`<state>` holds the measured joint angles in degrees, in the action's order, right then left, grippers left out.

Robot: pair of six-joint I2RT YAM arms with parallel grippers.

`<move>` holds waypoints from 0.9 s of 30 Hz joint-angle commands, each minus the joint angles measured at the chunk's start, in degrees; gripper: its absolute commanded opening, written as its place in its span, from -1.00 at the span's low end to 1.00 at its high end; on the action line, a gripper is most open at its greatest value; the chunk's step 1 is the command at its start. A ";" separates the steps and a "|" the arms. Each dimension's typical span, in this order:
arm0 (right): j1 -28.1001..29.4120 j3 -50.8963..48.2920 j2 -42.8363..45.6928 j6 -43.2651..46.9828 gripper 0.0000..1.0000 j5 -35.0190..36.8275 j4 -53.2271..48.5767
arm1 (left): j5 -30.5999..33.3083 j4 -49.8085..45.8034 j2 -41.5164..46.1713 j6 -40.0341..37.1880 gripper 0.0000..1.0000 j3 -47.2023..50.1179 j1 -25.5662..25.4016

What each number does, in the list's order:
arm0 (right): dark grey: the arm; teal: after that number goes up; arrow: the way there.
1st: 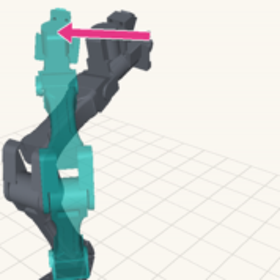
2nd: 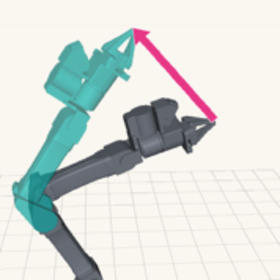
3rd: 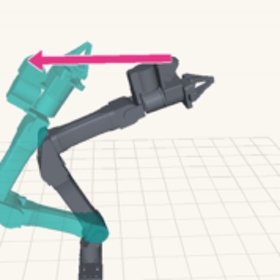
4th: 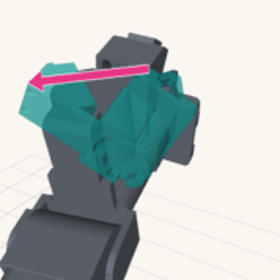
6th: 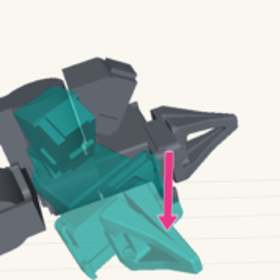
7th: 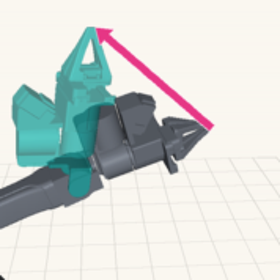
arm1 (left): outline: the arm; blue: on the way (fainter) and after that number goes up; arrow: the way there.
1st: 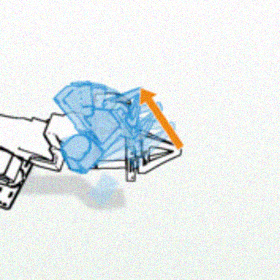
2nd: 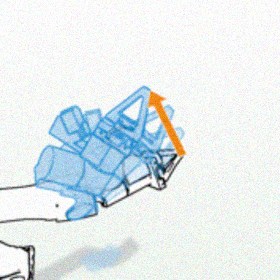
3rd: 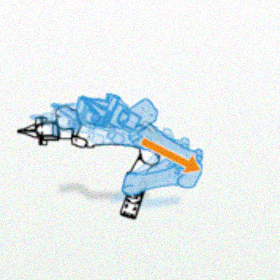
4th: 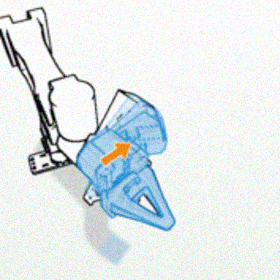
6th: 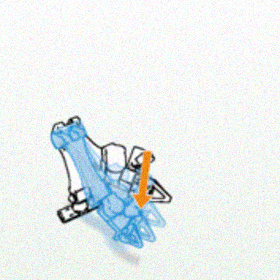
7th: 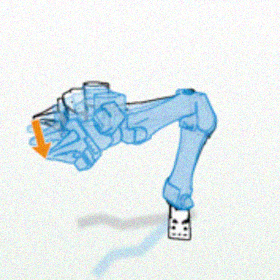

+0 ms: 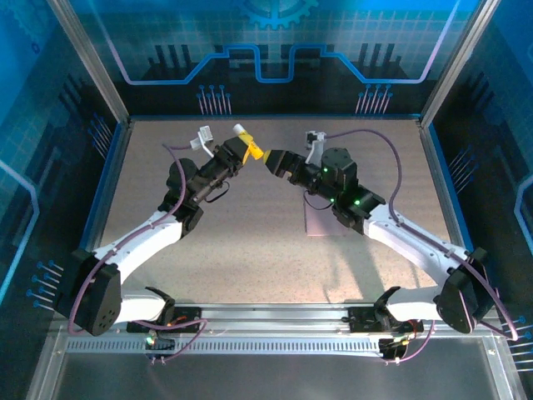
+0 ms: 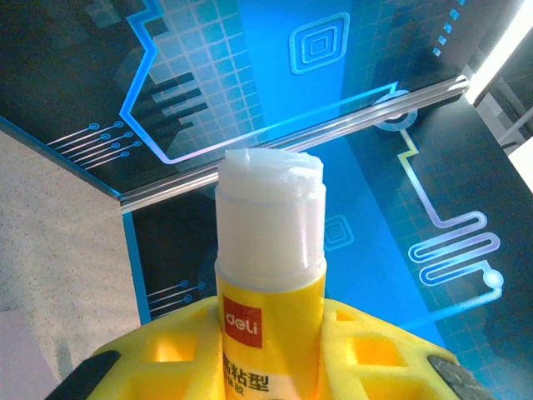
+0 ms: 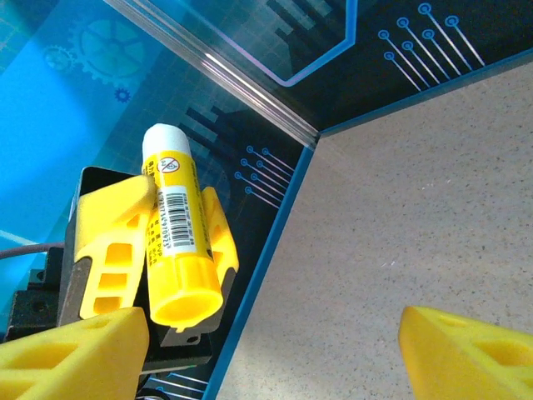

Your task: Place the letter into the envelope and seal it

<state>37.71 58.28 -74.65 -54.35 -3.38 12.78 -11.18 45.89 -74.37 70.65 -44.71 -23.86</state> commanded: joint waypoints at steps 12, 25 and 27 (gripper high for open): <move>2.17 5.10 -6.17 -4.31 0.43 -1.97 10.05 | 0.98 5.29 -1.89 1.77 -1.00 0.70 -0.62; 2.54 5.04 -7.70 -5.60 0.02 -2.25 12.55 | 1.00 6.83 -2.75 2.99 -1.00 0.76 -0.66; 2.54 5.18 -7.87 -5.69 -0.01 -2.34 12.78 | 0.99 7.19 -2.80 3.11 -1.00 1.07 -0.64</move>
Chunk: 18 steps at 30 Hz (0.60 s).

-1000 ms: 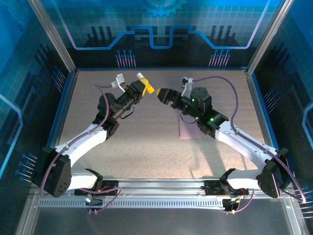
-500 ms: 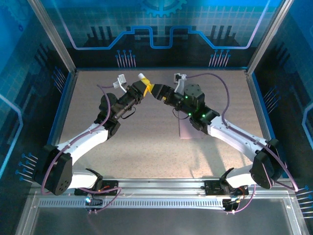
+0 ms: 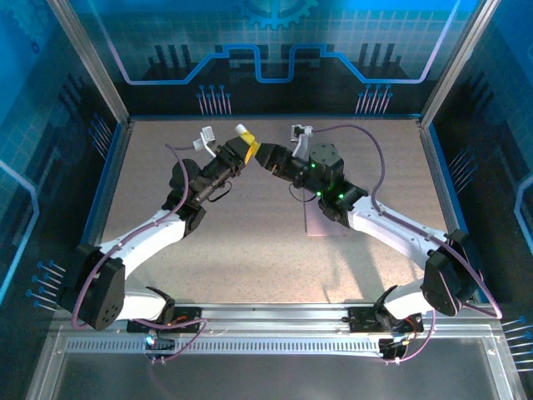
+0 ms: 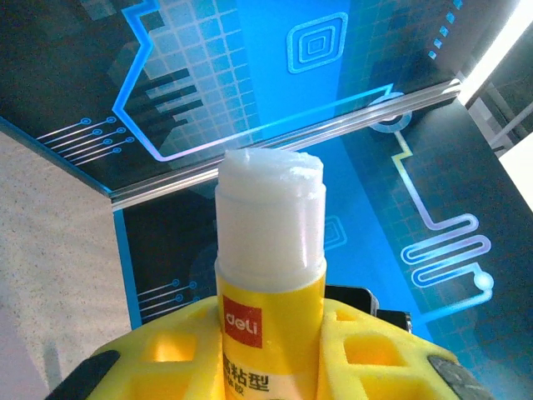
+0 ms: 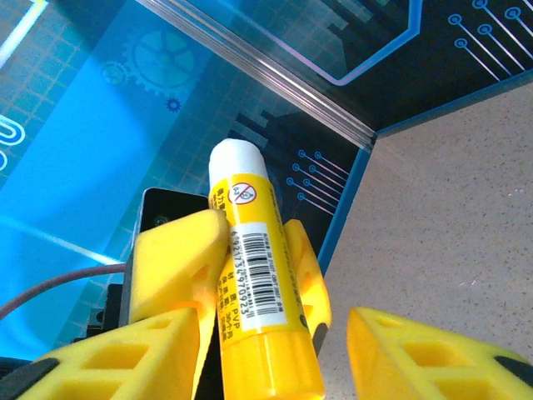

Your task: Place the letter into the envelope and seal it

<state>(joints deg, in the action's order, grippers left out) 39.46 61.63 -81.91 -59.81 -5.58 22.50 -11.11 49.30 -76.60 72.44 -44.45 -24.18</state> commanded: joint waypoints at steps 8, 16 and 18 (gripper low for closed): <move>0.81 2.18 -1.63 -1.05 -0.07 -0.74 4.15 | 1.28 4.47 -0.33 1.67 -1.00 1.41 -0.27; 0.84 2.10 -1.94 -1.49 -0.26 -0.92 4.99 | 1.10 6.90 -1.82 3.31 -1.00 0.76 -0.31; 0.81 2.14 -2.03 -1.55 -0.31 -1.01 5.04 | 1.10 7.71 -2.19 3.74 -1.00 0.76 -0.38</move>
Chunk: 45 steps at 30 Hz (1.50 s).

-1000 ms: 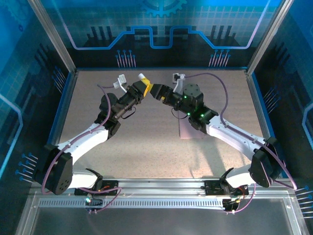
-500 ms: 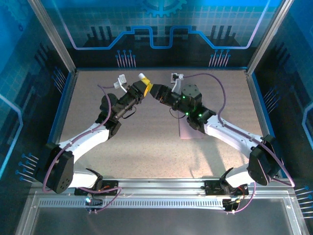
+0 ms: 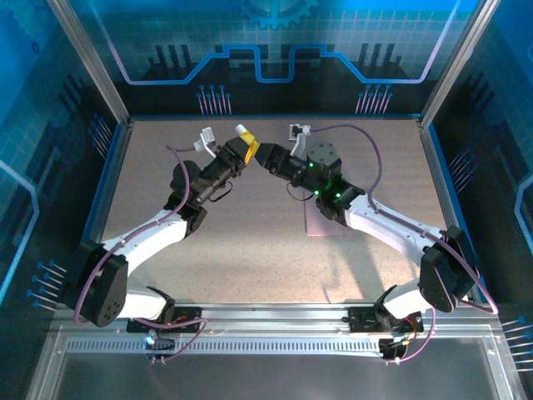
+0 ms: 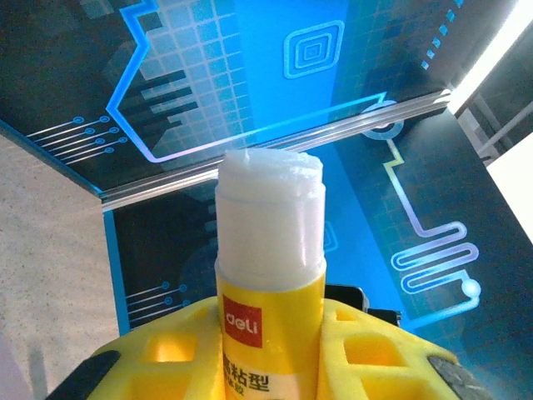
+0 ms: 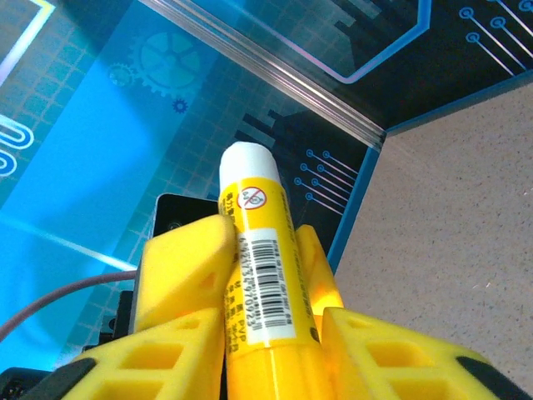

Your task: Place the letter into the envelope and seal it

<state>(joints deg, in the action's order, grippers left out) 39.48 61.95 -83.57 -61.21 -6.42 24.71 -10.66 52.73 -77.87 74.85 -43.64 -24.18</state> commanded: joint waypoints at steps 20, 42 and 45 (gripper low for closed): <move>0.70 1.94 0.08 0.14 -0.63 -0.81 2.43 | 0.33 4.75 -1.15 1.13 -0.65 0.24 -0.44; -6.28 8.78 15.99 15.44 -0.69 9.92 -42.48 | -3.27 -23.77 9.56 -16.59 0.60 -4.83 1.88; -8.84 12.27 16.88 18.04 -0.69 9.99 -51.63 | -3.47 -38.48 10.64 -25.68 0.56 -10.09 1.86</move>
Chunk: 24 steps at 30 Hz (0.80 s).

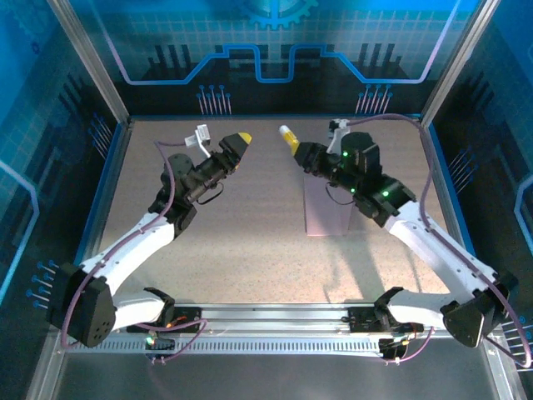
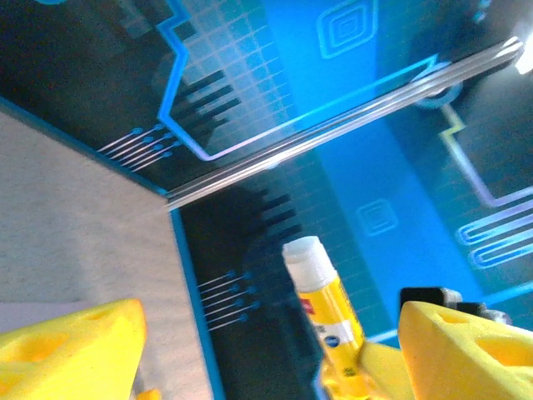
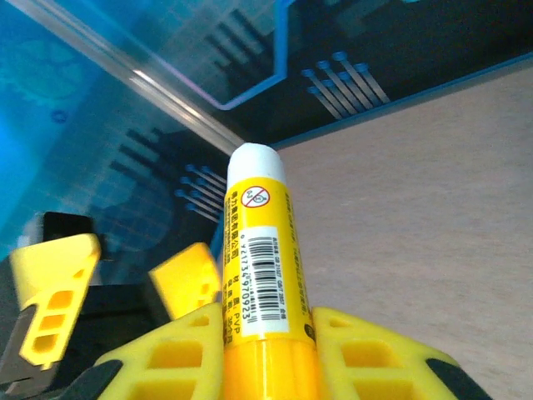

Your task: Place the letter into the envelope and seal it

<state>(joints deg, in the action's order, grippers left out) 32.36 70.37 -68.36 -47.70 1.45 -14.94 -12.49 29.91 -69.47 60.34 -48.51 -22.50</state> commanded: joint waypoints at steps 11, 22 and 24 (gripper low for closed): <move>-5.20 20.27 -5.55 13.72 -0.72 5.15 -42.18 | 3.77 -43.36 -9.25 -35.63 -0.22 -20.48 -4.58; -4.68 28.61 -18.10 17.01 -0.79 9.30 -58.18 | 6.77 -40.99 -26.04 -37.89 -1.00 -26.80 -12.85; -4.78 28.37 -19.35 16.81 -0.79 9.60 -58.88 | 6.97 -41.07 -29.19 -38.01 -1.00 -28.30 -13.99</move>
<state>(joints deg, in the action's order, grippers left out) 27.73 97.10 -86.78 -31.88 9.21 -68.51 -6.94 -10.33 -95.92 24.40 -73.67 -35.09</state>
